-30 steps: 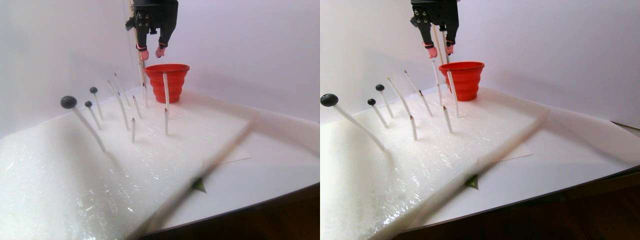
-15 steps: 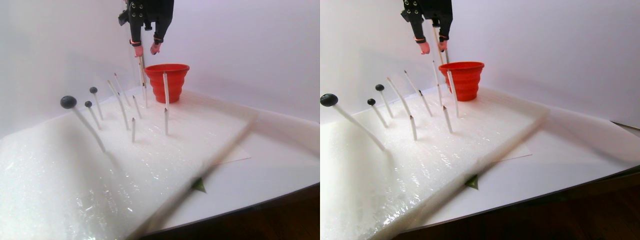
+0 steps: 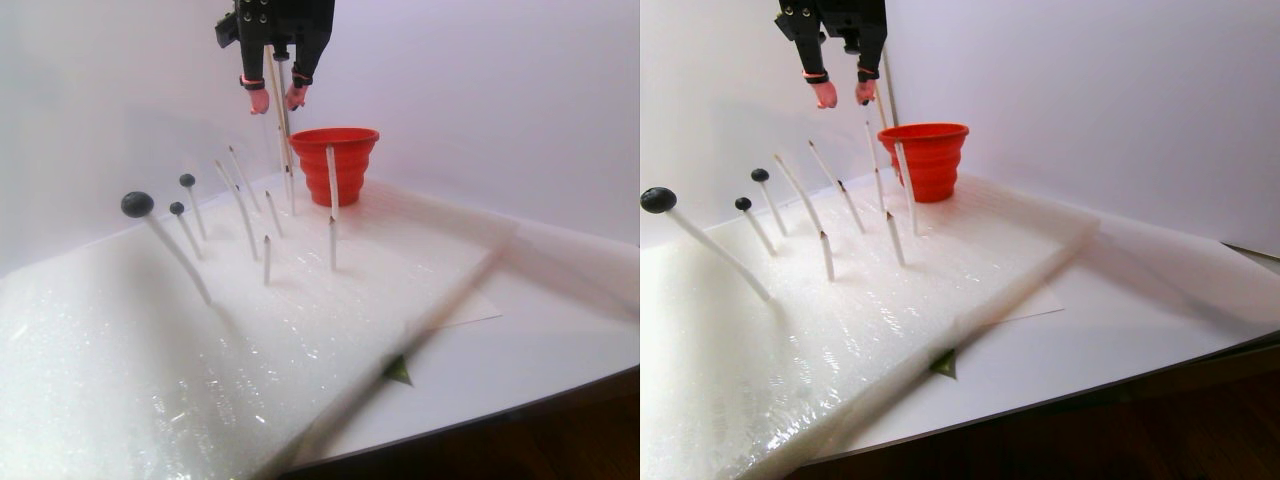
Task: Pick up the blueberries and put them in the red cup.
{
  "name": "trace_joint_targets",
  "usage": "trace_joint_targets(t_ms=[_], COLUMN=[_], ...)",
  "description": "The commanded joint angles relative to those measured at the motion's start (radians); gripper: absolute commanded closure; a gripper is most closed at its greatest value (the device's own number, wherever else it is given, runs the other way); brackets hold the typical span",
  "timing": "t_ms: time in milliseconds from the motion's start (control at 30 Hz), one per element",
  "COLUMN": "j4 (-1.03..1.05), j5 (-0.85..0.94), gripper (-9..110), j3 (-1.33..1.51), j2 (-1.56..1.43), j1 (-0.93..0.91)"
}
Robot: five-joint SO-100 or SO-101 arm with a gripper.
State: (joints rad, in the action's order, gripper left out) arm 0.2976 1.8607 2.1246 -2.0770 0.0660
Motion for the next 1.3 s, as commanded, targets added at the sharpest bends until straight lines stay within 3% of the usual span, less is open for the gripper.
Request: trace_joint_targets(t_ms=[0, 1267], j4=[0.006, -0.130], j5=[-0.003, -0.067], gripper=[86, 86], j3=[-0.015, 0.000], j2=[-0.123, 0.049], j1=[0.023, 0.196])
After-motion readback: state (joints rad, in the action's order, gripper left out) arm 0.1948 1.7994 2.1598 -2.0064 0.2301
